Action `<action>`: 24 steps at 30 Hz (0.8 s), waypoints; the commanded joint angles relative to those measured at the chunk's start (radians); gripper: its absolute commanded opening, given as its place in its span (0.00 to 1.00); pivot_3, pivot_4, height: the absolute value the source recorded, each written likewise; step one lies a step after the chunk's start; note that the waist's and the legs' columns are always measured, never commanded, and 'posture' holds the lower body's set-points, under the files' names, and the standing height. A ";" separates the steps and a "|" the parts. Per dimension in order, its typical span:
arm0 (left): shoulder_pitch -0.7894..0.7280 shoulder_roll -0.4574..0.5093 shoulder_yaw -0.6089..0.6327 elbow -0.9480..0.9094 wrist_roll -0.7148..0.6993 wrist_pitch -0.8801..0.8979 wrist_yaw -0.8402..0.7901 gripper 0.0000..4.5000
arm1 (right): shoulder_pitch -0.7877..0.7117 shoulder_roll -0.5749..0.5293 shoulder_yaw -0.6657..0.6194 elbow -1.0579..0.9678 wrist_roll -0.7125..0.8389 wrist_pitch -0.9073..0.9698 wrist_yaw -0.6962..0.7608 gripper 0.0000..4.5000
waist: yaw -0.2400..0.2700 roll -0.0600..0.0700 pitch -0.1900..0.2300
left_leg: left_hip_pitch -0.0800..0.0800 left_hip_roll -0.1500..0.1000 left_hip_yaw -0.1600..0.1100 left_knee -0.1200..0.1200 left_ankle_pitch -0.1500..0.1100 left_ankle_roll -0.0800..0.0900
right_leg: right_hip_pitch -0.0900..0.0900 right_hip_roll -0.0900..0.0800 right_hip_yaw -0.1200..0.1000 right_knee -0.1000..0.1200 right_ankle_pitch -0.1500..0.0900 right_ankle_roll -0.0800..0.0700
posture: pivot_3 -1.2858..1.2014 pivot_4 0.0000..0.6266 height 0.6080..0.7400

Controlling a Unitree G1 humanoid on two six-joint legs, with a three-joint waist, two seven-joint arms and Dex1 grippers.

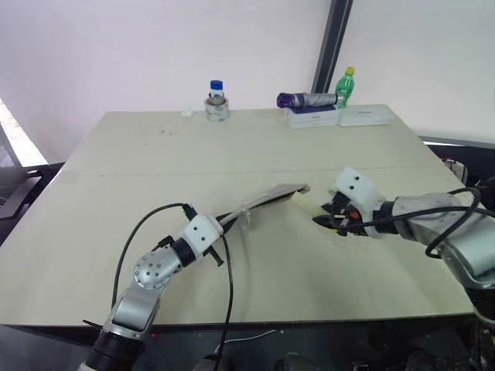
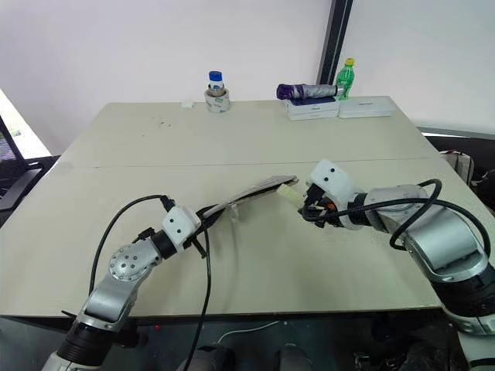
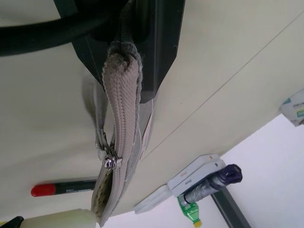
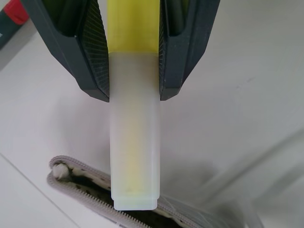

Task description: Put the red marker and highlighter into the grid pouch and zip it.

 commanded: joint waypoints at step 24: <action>-0.042 0.129 -0.140 0.010 0.161 -0.297 -0.099 0.00 | -0.103 0.003 0.267 -0.014 -0.148 -0.098 0.085 0.19 | -0.002 0.000 0.000 | 0.000 0.000 0.000 -0.001 0.000 0.000 | -0.001 0.000 0.000 0.000 0.000 0.000 | 0.52 0.24 1.00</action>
